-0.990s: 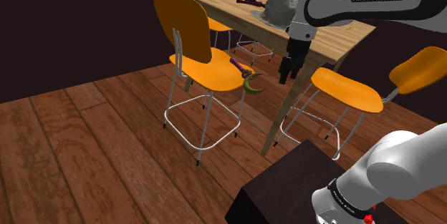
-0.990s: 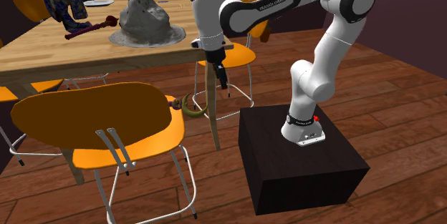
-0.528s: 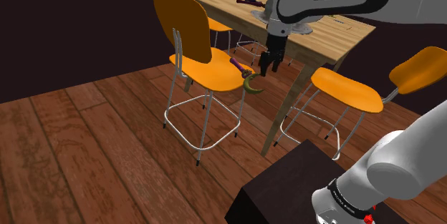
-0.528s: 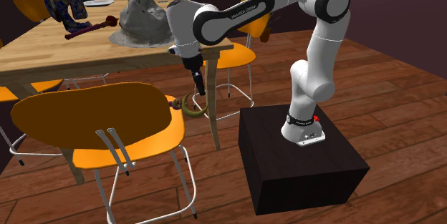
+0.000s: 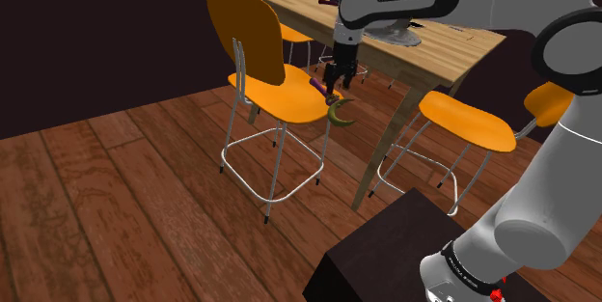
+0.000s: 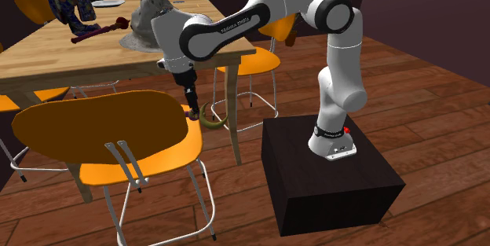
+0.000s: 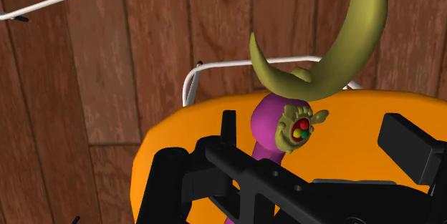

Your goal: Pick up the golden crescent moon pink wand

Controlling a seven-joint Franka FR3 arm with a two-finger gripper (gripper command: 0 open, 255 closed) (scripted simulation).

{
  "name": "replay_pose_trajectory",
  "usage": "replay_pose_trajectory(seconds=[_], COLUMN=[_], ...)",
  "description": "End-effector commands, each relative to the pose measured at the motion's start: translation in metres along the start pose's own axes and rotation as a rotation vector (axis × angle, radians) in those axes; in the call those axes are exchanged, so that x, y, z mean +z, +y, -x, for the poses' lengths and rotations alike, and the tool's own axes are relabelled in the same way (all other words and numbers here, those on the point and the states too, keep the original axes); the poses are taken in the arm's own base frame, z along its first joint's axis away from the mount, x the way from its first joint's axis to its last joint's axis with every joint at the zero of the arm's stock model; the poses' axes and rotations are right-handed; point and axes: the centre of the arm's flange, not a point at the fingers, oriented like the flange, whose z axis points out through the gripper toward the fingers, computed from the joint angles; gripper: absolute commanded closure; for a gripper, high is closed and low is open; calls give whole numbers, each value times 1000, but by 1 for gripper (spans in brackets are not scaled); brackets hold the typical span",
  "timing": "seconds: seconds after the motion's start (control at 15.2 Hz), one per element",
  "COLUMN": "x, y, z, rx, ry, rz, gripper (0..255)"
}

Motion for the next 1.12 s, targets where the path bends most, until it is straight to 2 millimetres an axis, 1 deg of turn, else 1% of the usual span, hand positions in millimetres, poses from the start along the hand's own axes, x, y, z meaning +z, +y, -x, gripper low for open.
replay_pose_trajectory(seconds=[0.0,0.33,0.46,0.53,1.06], x=[8,35,38,37,37], y=[1,1,1,1,1], z=[-7,-11,-11,-10,-10], rx=[0,0,0,0,0], ry=[1,1,1,1,1], rz=[1,1,1,1,1], gripper=[0,0,0,255,255])
